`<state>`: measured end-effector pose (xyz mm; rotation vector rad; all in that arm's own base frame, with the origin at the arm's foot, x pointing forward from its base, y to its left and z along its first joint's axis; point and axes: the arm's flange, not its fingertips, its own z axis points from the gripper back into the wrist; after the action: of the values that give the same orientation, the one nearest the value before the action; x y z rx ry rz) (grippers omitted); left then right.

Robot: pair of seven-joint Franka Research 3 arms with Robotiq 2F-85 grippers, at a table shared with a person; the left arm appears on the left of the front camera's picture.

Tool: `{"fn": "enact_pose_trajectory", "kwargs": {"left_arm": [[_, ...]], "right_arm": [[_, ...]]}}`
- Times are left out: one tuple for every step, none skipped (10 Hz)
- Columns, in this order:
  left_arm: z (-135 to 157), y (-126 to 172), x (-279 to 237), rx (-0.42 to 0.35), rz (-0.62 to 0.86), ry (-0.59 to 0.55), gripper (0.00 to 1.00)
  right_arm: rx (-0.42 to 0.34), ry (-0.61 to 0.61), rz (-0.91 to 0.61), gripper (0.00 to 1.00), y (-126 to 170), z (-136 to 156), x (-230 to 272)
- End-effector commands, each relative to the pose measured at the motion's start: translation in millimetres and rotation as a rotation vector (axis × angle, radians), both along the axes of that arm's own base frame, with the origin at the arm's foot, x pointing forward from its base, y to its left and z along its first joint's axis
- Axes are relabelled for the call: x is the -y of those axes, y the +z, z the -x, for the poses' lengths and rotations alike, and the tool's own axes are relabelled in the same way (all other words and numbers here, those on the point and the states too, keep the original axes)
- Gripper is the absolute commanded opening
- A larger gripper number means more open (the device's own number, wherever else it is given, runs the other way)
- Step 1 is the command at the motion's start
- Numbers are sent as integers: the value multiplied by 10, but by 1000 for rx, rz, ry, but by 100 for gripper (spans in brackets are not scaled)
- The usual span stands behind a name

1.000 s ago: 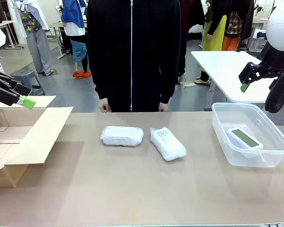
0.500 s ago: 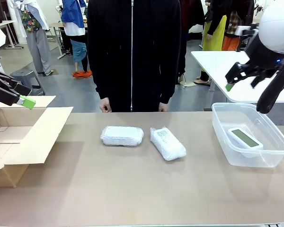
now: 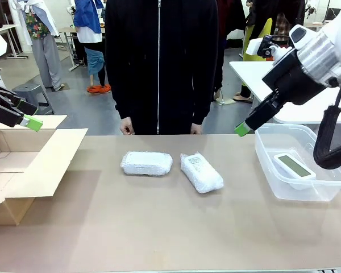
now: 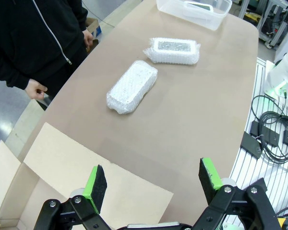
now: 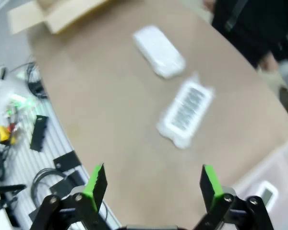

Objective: Separate and place wrapped and unwrapped clocks.
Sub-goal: Pick up the Digital clock indicated by the person.

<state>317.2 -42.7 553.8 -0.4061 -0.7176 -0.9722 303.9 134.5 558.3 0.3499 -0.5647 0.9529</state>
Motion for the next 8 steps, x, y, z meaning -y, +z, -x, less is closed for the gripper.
{"fn": "enact_pose_trajectory", "kwargs": {"left_arm": [[-17,-1,-11,10,14,-18,100],[-17,-1,-11,10,14,-18,100],[-17,-1,-11,10,14,-18,100],[-17,-1,-11,10,14,-18,100],[-17,-1,-11,10,14,-18,100],[-17,-1,-11,10,14,-18,100],[-17,-1,-11,10,14,-18,100],[-17,-1,-11,10,14,-18,100]], "right_arm": [[-32,154,-94,100,-117,-96,44],[9,158,-135,100,-89,-141,13],[42,181,-185,100,-15,-166,33],[71,163,-201,100,24,-218,50],[72,159,-216,100,28,-256,61],[82,151,-211,100,31,-270,65],[88,155,-180,100,43,-259,81],[100,138,-145,100,50,-252,93]]}}
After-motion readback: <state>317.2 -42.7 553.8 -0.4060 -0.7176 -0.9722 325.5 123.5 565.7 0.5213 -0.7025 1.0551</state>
